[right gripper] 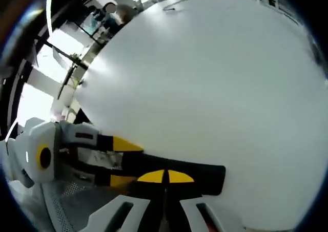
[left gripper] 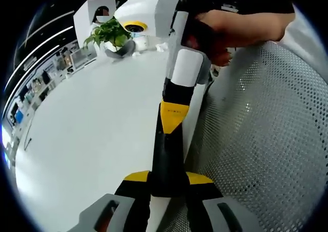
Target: Press the specified remote control buttons in sequence, fully releasing each button before pressing the next.
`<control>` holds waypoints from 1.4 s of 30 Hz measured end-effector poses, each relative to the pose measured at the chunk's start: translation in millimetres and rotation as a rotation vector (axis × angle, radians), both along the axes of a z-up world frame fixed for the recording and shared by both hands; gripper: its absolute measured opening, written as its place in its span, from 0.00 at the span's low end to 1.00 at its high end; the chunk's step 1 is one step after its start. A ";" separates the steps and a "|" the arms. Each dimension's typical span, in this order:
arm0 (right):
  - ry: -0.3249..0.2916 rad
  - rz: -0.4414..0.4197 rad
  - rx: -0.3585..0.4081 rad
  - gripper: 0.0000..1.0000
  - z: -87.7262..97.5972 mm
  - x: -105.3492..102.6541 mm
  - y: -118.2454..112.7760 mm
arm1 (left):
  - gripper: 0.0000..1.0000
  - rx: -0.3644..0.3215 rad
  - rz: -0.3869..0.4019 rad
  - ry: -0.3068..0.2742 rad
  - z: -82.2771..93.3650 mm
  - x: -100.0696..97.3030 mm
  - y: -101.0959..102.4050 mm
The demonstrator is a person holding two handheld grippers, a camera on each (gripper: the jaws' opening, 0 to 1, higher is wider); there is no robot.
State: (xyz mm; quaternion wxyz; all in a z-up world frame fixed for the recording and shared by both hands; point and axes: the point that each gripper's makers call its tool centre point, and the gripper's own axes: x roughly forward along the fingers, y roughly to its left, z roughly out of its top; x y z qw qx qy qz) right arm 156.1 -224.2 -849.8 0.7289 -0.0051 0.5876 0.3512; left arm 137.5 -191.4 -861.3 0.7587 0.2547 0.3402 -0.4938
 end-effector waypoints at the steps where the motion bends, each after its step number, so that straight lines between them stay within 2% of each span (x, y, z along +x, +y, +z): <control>1: 0.003 -0.003 0.002 0.00 -0.3 0.1 -0.3 | 0.25 0.000 0.000 0.000 0.0 0.0 -0.1; 5: 0.055 -0.055 0.044 0.00 -1.3 2.9 -2.8 | 0.25 0.000 0.000 -0.001 -0.2 -0.1 -0.1; 10: 0.056 -0.047 0.032 0.00 -0.9 1.7 -2.0 | 0.25 0.005 -0.004 -0.003 -0.2 -0.2 -0.2; 14: 0.101 -0.095 0.058 0.00 -0.5 2.7 -3.2 | 0.25 0.004 -0.003 -0.002 -0.3 0.1 -0.1; 18: 0.111 -0.083 0.047 0.00 0.1 0.3 -2.7 | 0.25 0.004 -0.003 -0.002 -0.2 0.0 0.0; 25: 0.169 -0.094 0.020 0.00 -1.2 -6.3 -7.9 | 0.25 0.004 -0.003 -0.002 0.0 0.1 -0.2; 35: 0.153 -0.065 0.006 0.00 -1.8 -8.0 -8.1 | 0.25 0.006 -0.005 -0.005 -0.1 0.2 -0.2; 42: 0.111 0.013 -0.036 0.00 -3.9 -14.1 -5.6 | 0.25 0.005 -0.003 -0.003 -0.7 0.2 -0.3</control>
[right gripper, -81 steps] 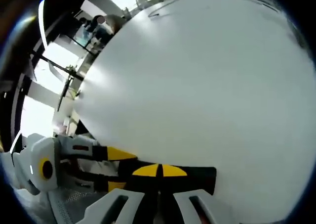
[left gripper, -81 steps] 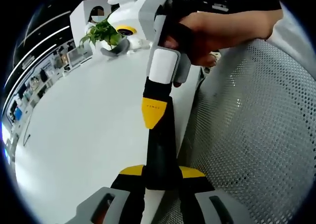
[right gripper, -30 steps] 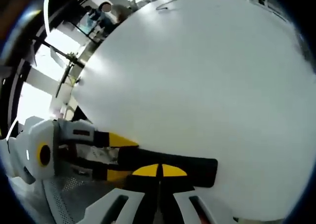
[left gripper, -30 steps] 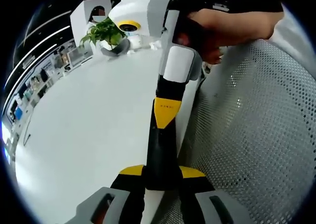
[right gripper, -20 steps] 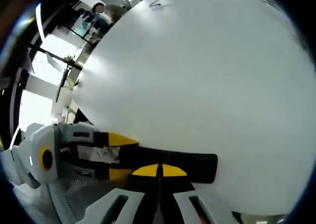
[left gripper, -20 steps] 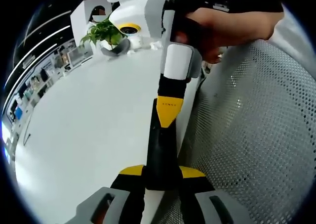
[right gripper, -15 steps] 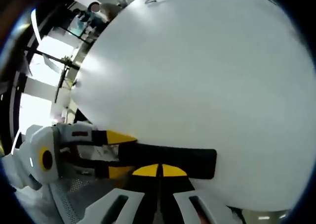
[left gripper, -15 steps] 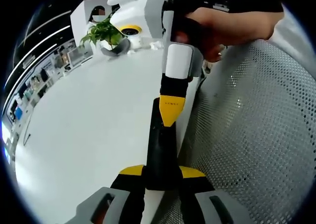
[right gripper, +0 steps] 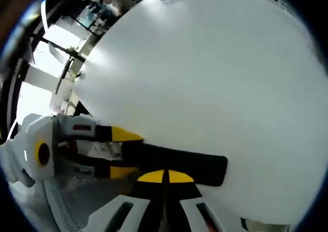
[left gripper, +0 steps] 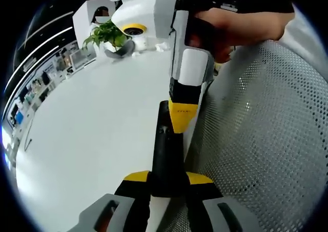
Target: Press the specified remote control buttons in sequence, fully releasing each button before pressing the next.
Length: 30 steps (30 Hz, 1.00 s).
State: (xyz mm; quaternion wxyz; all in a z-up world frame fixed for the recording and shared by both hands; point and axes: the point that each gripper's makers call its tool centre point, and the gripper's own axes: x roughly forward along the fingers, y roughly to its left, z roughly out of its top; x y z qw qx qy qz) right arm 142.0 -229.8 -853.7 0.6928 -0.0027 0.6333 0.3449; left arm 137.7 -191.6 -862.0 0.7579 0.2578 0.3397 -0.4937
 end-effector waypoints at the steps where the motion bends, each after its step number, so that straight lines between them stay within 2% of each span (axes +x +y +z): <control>1: -0.005 0.007 -0.005 0.00 -0.4 -0.1 0.1 | 0.25 -0.001 0.001 0.001 0.0 0.0 0.0; 5: -0.017 0.025 -0.022 0.00 -1.2 0.3 -1.1 | 0.25 -0.001 0.001 0.001 0.6 0.0 -0.1; 14: -0.006 0.015 -0.004 0.00 -1.4 -0.1 -1.7 | 0.25 -0.002 -0.001 -0.002 0.4 -0.5 -0.3; 19: 0.071 -0.067 0.047 0.00 0.3 2.2 -1.9 | 0.25 -0.003 -0.004 -0.003 0.2 -0.3 -0.1; 23: 0.034 -0.054 0.085 0.00 6.6 3.8 6.9 | 0.25 -0.004 -0.005 -0.003 0.4 -0.5 0.1; 26: 0.015 -0.052 0.078 0.00 4.9 5.3 7.7 | 0.25 -0.005 -0.005 -0.002 0.6 -0.7 0.3; 27: -0.010 -0.050 0.064 0.00 3.4 8.8 6.0 | 0.25 -0.005 -0.004 -0.002 0.7 -0.7 0.4; 30: -0.020 -0.068 0.083 0.00 5.1 12.3 8.4 | 0.25 -0.006 -0.004 -0.002 0.7 -0.8 0.2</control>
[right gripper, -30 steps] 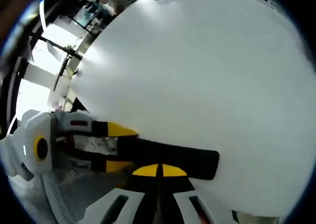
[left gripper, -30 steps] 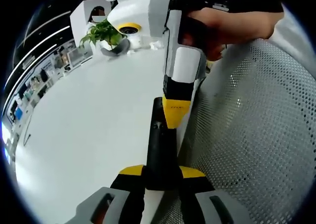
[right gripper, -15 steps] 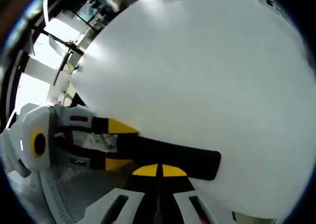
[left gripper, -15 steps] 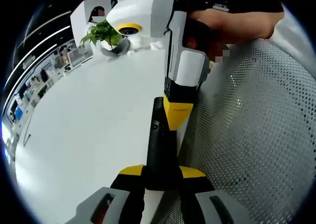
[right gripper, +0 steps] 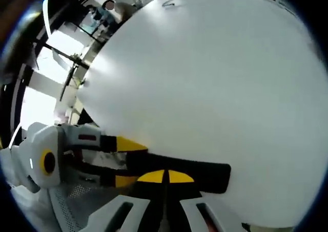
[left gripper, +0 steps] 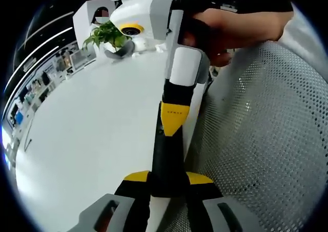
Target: Press the specified remote control buttons in sequence, fully releasing each button before pressing the next.
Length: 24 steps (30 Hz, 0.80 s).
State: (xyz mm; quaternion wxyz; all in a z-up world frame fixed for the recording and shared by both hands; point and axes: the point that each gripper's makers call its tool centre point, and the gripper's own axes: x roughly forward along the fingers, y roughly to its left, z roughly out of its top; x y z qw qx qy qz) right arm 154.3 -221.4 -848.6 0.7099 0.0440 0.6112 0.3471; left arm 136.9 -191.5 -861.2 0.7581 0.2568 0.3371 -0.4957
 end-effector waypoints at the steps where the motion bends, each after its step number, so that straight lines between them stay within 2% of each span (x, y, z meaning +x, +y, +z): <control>1: 0.003 -0.001 0.004 0.00 0.3 -0.1 0.0 | 0.25 0.000 0.000 0.000 0.2 0.0 -0.1; 8: 0.024 -0.014 0.051 0.00 3.4 -0.3 5.4 | 0.25 -0.002 0.001 0.001 0.0 0.0 -0.2; 12: 0.014 -0.002 0.030 0.00 1.5 -0.2 4.2 | 0.25 -0.003 0.001 0.002 -0.2 0.3 -0.1; 17: 0.018 0.010 0.043 0.00 2.0 -1.1 7.5 | 0.25 -0.005 0.002 0.003 -0.2 0.5 -0.2; 20: 0.003 0.036 0.007 0.00 -2.4 -2.2 5.1 | 0.25 -0.005 0.002 0.003 -0.4 0.5 -0.2; 24: -0.004 0.033 0.015 0.00 -1.1 -2.1 5.8 | 0.25 -0.005 0.003 0.003 -0.2 0.6 0.0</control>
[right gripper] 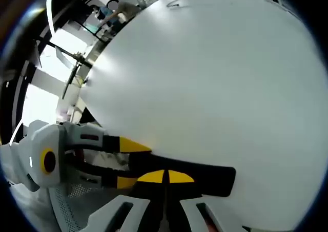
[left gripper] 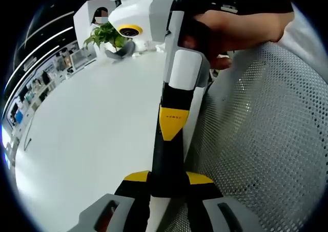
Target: Press the specified remote control buttons in sequence, fully releasing each button before pressing the next.
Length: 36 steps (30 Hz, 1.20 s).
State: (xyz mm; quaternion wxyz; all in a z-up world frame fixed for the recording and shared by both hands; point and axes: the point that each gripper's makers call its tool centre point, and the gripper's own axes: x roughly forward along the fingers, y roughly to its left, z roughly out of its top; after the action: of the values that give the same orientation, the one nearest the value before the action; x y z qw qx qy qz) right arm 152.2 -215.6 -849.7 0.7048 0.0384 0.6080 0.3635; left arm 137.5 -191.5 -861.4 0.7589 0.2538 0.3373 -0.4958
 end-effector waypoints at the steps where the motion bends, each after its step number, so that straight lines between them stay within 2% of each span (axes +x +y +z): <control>1: 0.005 -0.006 0.003 0.00 -0.1 0.1 -0.3 | 0.25 0.000 0.000 0.000 -0.1 0.0 0.0; 6: 0.009 -0.013 0.007 0.00 -0.9 0.8 -0.3 | 0.25 0.000 0.001 0.000 -0.1 0.0 0.0; 14: -0.044 0.016 -0.004 0.00 -0.7 0.3 0.6 | 0.25 -0.005 0.006 0.003 -0.1 0.3 -0.1; 25: -0.075 0.047 -0.018 0.00 -1.5 2.1 1.6 | 0.25 -0.010 0.014 0.006 0.5 0.8 0.1; 32: -0.061 0.062 -0.020 0.00 0.1 1.8 1.8 | 0.25 -0.008 0.010 0.002 0.4 0.5 0.0; 36: -0.077 0.083 -0.030 0.00 0.2 0.6 2.1 | 0.25 -0.009 0.010 0.002 0.5 0.4 0.0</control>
State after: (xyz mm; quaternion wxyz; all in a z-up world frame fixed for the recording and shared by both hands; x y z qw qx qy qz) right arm 152.8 -213.5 -849.4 0.7125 -0.0112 0.5868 0.3845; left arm 137.9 -191.5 -861.0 0.7622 0.2482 0.3373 -0.4937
